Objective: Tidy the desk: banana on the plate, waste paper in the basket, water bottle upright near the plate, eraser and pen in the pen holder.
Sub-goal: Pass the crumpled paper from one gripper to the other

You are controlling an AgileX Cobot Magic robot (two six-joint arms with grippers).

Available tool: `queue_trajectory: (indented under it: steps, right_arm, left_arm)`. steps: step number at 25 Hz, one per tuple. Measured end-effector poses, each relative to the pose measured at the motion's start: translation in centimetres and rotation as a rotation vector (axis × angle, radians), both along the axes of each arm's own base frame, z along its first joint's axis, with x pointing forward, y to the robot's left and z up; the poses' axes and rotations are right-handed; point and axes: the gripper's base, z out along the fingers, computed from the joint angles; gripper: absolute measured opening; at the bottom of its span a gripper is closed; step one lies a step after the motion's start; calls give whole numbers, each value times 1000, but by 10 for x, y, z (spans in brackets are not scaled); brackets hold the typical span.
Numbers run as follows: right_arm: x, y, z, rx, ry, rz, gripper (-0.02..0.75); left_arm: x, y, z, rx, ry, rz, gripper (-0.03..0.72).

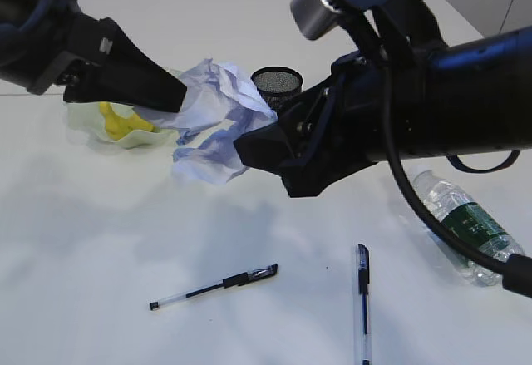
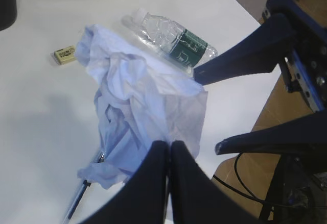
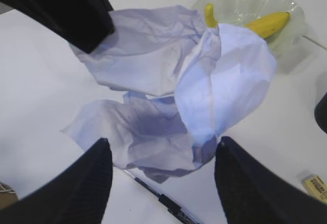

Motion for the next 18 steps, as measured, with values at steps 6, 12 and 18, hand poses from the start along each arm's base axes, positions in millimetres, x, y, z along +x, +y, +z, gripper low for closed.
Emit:
queue_trajectory:
  steps: [6, 12, 18]
  right_arm:
    - [8, 3, -6, -12, -18, -41, 423]
    - [15, 7, -3, -6, -30, -50, 333]
    - [16, 8, -2, -4, -34, -51, 85]
  left_arm:
    - [0, 0, 0, 0, -1, 0, -12]
    - [0, 0, 0, 0, -1, 0, -12]
    - [0, 0, 0, 0, 0, -2, -12]
